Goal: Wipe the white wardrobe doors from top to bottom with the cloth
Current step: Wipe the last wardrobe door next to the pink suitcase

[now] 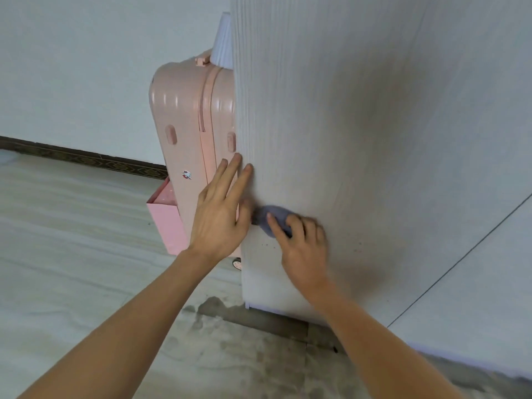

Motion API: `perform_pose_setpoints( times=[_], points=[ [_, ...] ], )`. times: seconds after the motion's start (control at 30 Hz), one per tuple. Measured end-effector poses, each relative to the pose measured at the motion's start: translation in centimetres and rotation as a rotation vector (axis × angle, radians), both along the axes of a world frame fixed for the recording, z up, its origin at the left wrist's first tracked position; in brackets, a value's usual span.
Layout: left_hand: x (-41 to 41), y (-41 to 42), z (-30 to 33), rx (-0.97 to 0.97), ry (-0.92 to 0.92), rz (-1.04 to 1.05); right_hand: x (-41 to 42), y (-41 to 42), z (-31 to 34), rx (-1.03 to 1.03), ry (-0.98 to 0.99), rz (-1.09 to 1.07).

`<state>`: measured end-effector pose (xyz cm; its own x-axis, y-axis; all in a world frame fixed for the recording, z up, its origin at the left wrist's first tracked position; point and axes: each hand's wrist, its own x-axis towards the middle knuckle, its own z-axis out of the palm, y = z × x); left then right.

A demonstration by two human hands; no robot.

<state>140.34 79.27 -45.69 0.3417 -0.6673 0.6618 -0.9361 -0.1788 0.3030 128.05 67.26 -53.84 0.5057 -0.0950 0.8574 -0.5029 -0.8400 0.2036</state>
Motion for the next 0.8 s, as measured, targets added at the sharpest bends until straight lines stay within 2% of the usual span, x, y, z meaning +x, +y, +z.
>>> perform_pose_setpoints(
  times=[0.13,0.17,0.23,0.37,0.5,0.6,0.67,0.77,0.8],
  points=[
    [0.1,0.5,-2.8,0.07,0.013,0.021,-0.7,0.8,-8.4,0.008,0.443,0.045],
    [-0.1,0.5,-3.1,0.08,-0.001,0.041,-0.8,0.7,-8.9,0.027,0.51,0.052],
    [-0.2,0.1,-3.2,0.086,-0.032,0.101,-0.8,-0.1,-7.9,0.024,0.522,0.075],
    [-1.8,-1.0,-3.8,0.075,-0.075,0.198,-3.2,-2.0,-3.1,-0.039,0.26,0.124],
    [-3.6,-2.6,-4.4,0.026,-0.183,0.133,-6.5,-4.9,3.2,-0.063,-0.067,0.088],
    [-4.9,-3.6,-5.1,0.02,-0.211,0.105,-7.9,-5.8,3.3,0.045,-0.247,0.03],
    [-5.6,-3.8,-5.8,0.031,-0.194,0.104,-9.2,-5.7,-0.8,0.05,-0.122,0.014],
    [-6.4,-3.5,-6.4,0.048,-0.204,0.072,-13.0,-6.2,-7.7,0.023,0.318,-0.011],
    [-6.8,-3.5,-6.3,0.052,-0.224,0.055,-14.1,-6.7,-8.4,0.047,0.396,-0.017]
  ],
)
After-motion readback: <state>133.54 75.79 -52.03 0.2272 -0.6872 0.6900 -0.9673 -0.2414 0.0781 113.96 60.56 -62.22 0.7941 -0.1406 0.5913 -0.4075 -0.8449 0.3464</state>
